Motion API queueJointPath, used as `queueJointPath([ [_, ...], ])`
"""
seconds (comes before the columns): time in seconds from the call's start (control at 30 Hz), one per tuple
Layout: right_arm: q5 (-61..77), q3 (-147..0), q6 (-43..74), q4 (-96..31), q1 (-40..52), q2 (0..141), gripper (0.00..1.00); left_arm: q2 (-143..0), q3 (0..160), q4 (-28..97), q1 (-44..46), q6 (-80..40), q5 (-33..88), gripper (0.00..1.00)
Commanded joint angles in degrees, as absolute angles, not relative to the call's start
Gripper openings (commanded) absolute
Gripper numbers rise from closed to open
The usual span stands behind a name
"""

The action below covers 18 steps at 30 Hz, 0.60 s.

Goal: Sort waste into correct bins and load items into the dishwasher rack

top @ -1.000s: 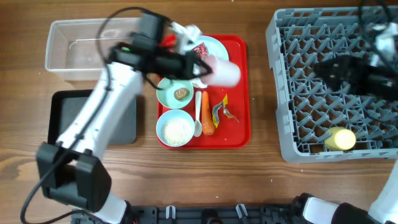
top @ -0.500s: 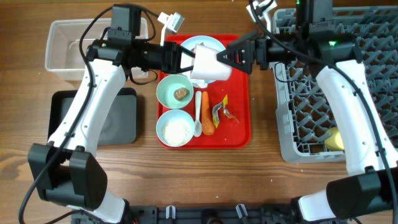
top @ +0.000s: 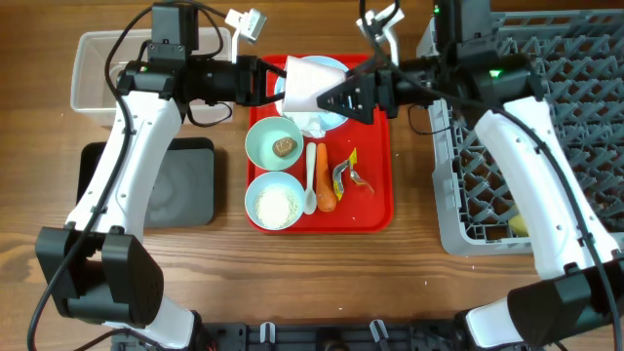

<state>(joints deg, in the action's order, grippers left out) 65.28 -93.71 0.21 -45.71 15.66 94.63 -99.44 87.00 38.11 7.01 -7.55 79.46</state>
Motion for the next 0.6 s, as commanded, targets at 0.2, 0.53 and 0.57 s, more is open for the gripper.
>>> queueJointPath([
  [0.2, 65.7, -93.2, 1.7, -43.6, 17.0, 97.9, 0.60, -99.3, 87.4, 37.9, 7.0, -6.9, 80.8, 0.04],
  [0.53, 65.7, -93.3, 1.7, -41.4, 16.2, 97.9, 0.51, -99.3, 87.3, 38.1, 7.0, -6.8, 80.7, 0.42],
  [0.57, 65.6, -93.3, 1.8, -41.4, 15.7, 97.9, 0.51, -99.3, 87.3, 38.4, 7.0, -6.8, 80.7, 0.46],
])
